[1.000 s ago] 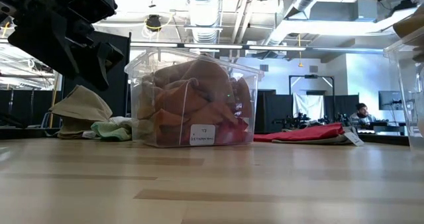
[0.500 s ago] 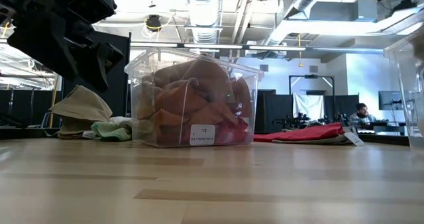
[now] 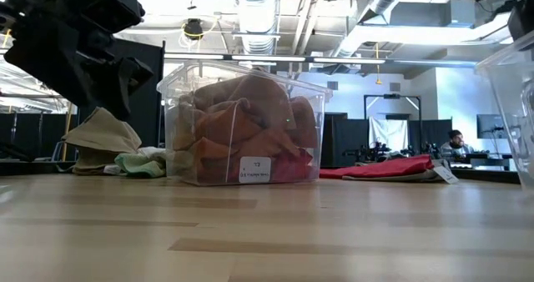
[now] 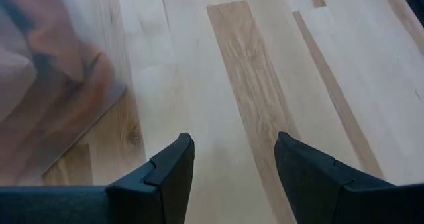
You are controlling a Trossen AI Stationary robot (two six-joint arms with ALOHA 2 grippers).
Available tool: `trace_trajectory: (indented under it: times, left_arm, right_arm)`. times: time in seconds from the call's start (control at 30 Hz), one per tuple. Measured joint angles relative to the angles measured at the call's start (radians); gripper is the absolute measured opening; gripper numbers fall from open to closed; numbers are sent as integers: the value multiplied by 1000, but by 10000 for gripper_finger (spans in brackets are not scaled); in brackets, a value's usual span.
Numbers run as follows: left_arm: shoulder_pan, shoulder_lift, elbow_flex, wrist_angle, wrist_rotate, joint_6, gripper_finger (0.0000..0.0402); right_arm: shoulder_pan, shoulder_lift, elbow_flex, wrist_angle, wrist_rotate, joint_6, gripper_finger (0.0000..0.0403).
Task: Sort towels by color in basket
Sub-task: Put the brown towel into the bottom transparent bin
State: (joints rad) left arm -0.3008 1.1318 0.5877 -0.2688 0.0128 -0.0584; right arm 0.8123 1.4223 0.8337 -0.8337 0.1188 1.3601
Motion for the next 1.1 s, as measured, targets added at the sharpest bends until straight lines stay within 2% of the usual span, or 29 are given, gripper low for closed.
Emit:
trace_trajectory:
  times: [0.3, 0.6, 0.83, 1.0, 1.1]
  left_arm:
    - [0, 0, 34, -40, 0, -2, 199]
    - [0, -5, 175, -260, -30, 29, 199]
    - [0, -86, 275, -480, -240, 34, 199]
    - [12, -177, 277, -608, -507, -44, 199]
    - [60, -222, 277, -665, -604, -114, 199]
  right_arm:
    - [-25, -81, 42, -50, -70, -25, 154]
    - [-58, -187, 150, -134, -50, -70, 154]
    - [-69, -225, 252, -180, 61, -192, 154]
    - [-69, -228, 321, -187, 173, -310, 154]
    - [-69, -228, 344, -185, 244, -365, 154]
